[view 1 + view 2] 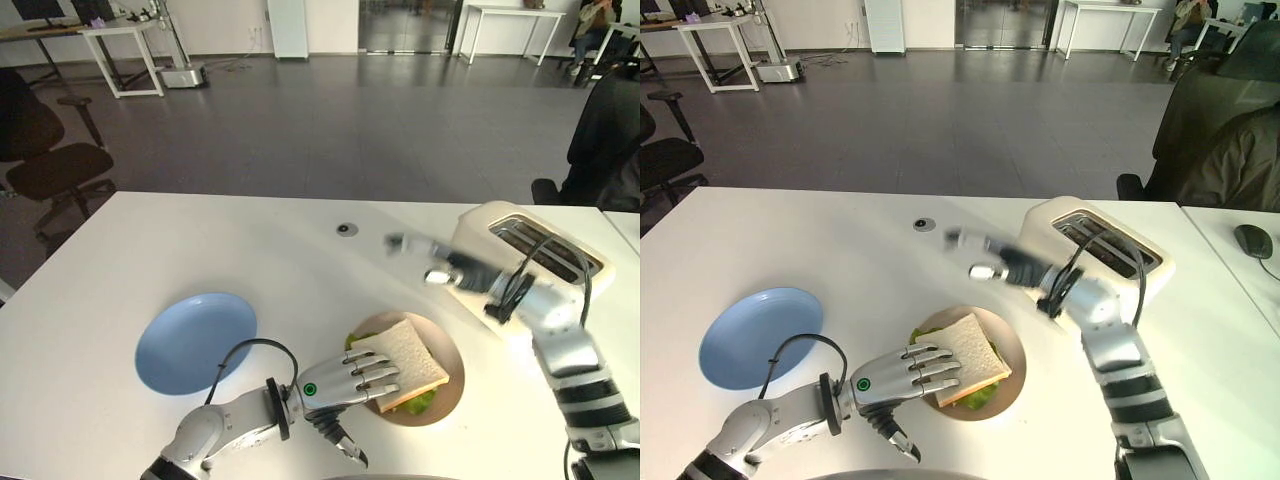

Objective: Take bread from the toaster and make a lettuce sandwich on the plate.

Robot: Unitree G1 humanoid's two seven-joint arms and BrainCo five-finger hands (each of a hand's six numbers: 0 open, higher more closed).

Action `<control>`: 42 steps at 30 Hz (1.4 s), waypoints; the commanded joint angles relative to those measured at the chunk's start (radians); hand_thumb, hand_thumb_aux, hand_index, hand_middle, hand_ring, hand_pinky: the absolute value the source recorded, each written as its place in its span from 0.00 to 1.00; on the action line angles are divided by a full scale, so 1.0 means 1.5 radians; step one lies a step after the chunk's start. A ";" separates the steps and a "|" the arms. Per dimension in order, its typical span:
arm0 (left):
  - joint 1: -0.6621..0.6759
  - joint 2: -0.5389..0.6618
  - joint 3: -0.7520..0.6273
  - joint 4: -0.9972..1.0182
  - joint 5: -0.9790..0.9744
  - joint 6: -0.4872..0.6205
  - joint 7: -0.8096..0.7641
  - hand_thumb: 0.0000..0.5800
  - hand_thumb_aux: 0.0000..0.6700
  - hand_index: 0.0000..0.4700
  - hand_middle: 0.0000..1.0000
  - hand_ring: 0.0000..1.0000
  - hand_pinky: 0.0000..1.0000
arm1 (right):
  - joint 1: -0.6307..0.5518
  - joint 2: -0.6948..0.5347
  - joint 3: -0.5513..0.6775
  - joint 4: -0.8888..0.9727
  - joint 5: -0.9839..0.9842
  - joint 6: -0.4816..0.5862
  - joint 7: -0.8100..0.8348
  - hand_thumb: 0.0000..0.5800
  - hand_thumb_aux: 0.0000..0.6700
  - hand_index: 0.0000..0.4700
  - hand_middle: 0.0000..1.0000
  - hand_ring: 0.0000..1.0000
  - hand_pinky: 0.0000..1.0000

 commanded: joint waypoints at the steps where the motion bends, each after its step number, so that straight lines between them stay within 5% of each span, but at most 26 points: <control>1: 0.008 0.036 -0.021 0.049 -0.002 0.022 -0.062 0.00 0.00 0.00 0.00 0.00 0.00 | 0.089 -0.035 -0.072 -0.049 0.030 -0.011 -0.001 0.00 0.00 0.00 0.00 0.00 0.00; 7: -0.004 0.008 0.044 -0.068 -0.204 -0.023 0.017 0.00 0.00 0.00 0.00 0.00 0.00 | 0.273 -0.127 -0.096 -0.078 0.020 -0.131 0.090 0.00 0.00 0.00 0.00 0.00 0.00; 9: -0.001 0.017 0.104 -0.088 -0.305 -0.054 0.048 0.00 0.00 0.00 0.01 0.01 0.01 | 0.299 -0.154 -0.137 -0.070 0.007 -0.138 0.087 0.00 0.00 0.00 1.00 1.00 1.00; 10: 0.007 0.026 0.139 -0.092 -0.347 -0.065 0.057 0.48 0.28 0.28 0.78 0.78 0.78 | 0.305 -0.165 -0.151 -0.064 0.007 -0.140 0.087 0.32 0.18 0.18 1.00 1.00 1.00; 11: 0.016 0.043 0.178 -0.095 -0.390 -0.074 0.058 0.98 0.85 0.85 1.00 1.00 1.00 | 0.315 -0.177 -0.161 -0.060 0.006 -0.144 0.092 1.00 0.97 0.97 1.00 1.00 1.00; 12: 0.027 0.061 0.212 -0.093 -0.420 -0.082 0.053 1.00 1.00 1.00 1.00 1.00 1.00 | 0.332 -0.189 -0.166 -0.059 0.005 -0.151 0.101 1.00 1.00 1.00 1.00 1.00 1.00; 16: 0.091 0.142 0.235 -0.061 -0.421 -0.097 -0.033 1.00 1.00 1.00 1.00 1.00 1.00 | 0.421 -0.243 -0.152 -0.041 -0.007 -0.160 0.163 1.00 1.00 1.00 1.00 1.00 1.00; 24: 0.125 0.130 0.022 -0.029 -0.394 -0.052 -0.271 1.00 1.00 1.00 1.00 1.00 1.00 | 0.492 -0.292 -0.009 -0.023 -0.081 -0.120 0.267 1.00 1.00 1.00 1.00 1.00 1.00; 28: 0.051 0.027 -0.003 0.041 -0.275 0.026 -0.223 1.00 1.00 1.00 1.00 1.00 1.00 | 0.412 -0.221 0.103 0.039 -0.150 -0.116 0.256 1.00 1.00 1.00 1.00 1.00 1.00; 33: -0.084 -0.085 0.008 0.243 -0.201 0.146 -0.058 1.00 1.00 1.00 1.00 1.00 1.00 | 0.191 -0.040 0.200 0.321 -0.260 -0.076 0.098 1.00 1.00 1.00 0.99 0.99 0.99; 37: -0.221 -0.098 -0.008 0.380 -0.137 0.204 0.041 1.00 1.00 1.00 1.00 1.00 1.00 | 0.074 0.054 0.220 0.475 -0.312 -0.056 -0.074 1.00 1.00 1.00 0.98 0.98 0.98; 38: -0.251 -0.099 -0.007 0.408 -0.134 0.211 0.065 1.00 1.00 1.00 1.00 1.00 1.00 | 0.056 0.069 0.221 0.482 -0.311 -0.069 -0.100 1.00 1.00 1.00 0.90 0.90 0.90; 42: -0.268 -0.083 -0.009 0.402 -0.136 0.215 0.107 1.00 1.00 1.00 1.00 1.00 1.00 | 0.028 0.079 0.214 0.477 -0.307 -0.119 -0.174 1.00 1.00 1.00 0.91 0.91 0.91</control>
